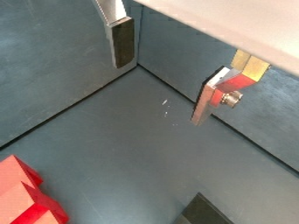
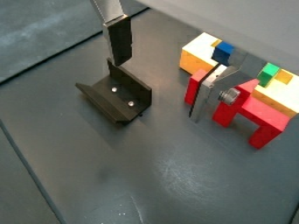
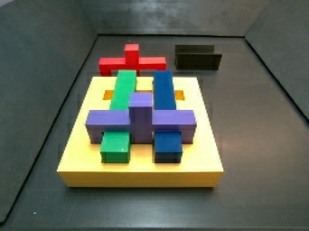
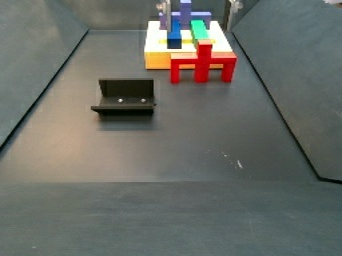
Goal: Pick up the red object. Move up. Move to above the board. Insert the red object.
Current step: Pick up the red object.
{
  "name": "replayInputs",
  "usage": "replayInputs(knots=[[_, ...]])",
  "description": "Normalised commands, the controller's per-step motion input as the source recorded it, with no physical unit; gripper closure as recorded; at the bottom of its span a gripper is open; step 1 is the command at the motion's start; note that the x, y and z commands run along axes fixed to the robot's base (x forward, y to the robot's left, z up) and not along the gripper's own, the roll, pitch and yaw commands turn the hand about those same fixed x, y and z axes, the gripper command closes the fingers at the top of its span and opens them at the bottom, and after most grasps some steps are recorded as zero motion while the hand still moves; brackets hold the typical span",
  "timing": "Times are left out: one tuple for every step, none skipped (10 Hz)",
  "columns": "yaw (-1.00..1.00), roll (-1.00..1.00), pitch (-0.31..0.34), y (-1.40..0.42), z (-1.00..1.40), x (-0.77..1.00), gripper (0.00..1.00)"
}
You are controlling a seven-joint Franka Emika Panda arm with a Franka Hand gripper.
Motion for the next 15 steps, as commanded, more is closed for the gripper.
replayInputs(knots=[[0.0,0.17,0.057,-0.33,-0.06,0.08,0.0],[0.16,0.21,0.0,-0.77,-0.21,0.0,0.0],[0.09,0.22,0.0,-0.86,-0.29,0.0,0.0],[0.0,0.26,-0.03,-1.0,-0.37,-0.12,0.0],[0.0,0.26,-0.081,-1.0,-0.4,-0.21,0.0],[0.01,0.26,-0.099,-1.0,-0.41,-0.26,0.0],[0.02,0.35,-0.083,-0.9,-0.34,-0.31,0.0],[0.27,0.12,-0.117,-0.48,-0.17,-0.25,0.0],[0.2,0.22,-0.067,-0.4,-0.21,-0.35,0.0],[0.13,0.27,-0.053,-0.42,-0.19,-0.26,0.0],[0.2,0.26,-0.01,-0.33,-0.24,-0.14,0.0],[0.28,0.31,-0.003,-0.41,-0.29,-0.07,0.0],[0.19,0.29,0.0,-0.39,-0.28,-0.06,0.0],[0.15,0.21,-0.004,-0.25,-0.3,-0.08,0.0],[0.07,0.13,-0.011,-0.11,-0.34,-0.09,0.0]])
